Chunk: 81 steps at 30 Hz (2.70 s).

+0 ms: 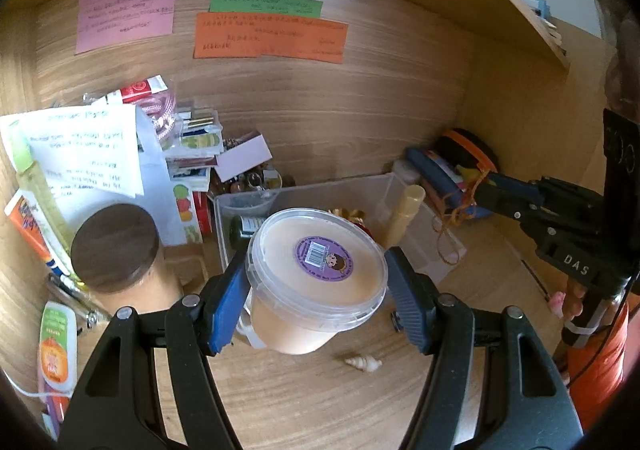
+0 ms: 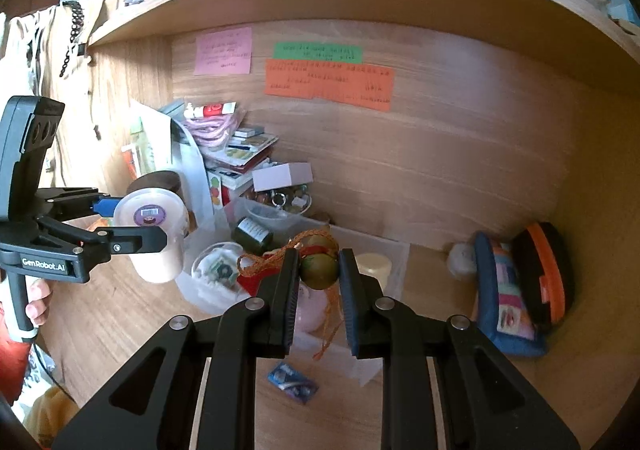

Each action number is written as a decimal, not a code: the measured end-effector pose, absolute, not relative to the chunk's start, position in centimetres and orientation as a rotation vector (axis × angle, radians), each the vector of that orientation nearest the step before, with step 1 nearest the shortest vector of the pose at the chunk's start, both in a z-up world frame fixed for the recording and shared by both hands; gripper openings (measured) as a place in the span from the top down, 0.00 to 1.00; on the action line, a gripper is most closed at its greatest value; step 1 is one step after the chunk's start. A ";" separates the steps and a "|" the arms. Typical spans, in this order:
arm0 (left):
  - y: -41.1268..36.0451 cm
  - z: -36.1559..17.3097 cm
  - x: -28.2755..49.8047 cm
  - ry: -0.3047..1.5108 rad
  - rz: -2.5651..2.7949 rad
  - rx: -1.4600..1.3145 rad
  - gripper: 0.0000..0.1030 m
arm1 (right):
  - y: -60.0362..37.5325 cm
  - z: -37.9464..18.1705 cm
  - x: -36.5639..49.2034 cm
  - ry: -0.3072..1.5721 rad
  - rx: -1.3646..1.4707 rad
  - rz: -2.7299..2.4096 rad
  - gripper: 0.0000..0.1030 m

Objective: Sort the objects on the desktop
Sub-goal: 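Lift the tub and bell and carry them over the clear box with both grippers, then open both grippers to release the tub and bell into the box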

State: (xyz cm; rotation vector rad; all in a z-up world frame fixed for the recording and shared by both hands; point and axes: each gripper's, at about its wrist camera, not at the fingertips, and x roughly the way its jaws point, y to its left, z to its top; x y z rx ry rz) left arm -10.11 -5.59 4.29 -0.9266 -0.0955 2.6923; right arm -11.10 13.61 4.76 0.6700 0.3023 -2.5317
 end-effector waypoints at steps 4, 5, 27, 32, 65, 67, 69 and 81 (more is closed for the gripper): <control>-5.8 3.9 -12.0 -0.112 2.686 -0.943 0.36 | 12.9 4.1 -12.6 0.301 0.695 -2.516 0.83; -5.8 3.8 -12.4 -0.112 2.687 -0.948 0.36 | 12.7 3.9 -12.9 0.302 0.703 -2.512 0.83; -4.6 -0.9 -19.7 -0.079 2.618 -1.097 0.35 | 8.2 -3.2 -18.5 0.351 0.890 -2.351 0.83; -4.3 -1.4 -20.7 -0.058 2.637 -1.110 0.35 | 7.3 -3.8 -18.4 0.403 0.882 -2.343 0.83; -3.8 0.6 -16.3 0.132 2.748 -1.065 0.26 | 11.2 -1.9 -13.3 0.410 0.843 -2.457 0.50; -3.8 0.6 -15.7 0.140 2.755 -1.067 0.25 | 11.3 -2.0 -12.9 0.400 0.847 -2.455 0.50; -3.9 0.5 -15.1 0.141 2.765 -1.069 0.21 | 11.4 -2.2 -12.4 0.393 0.853 -2.453 0.50; -2.8 -0.5 -10.4 0.242 2.801 -1.045 0.11 | 13.0 -3.5 -9.6 0.375 0.877 -2.476 0.40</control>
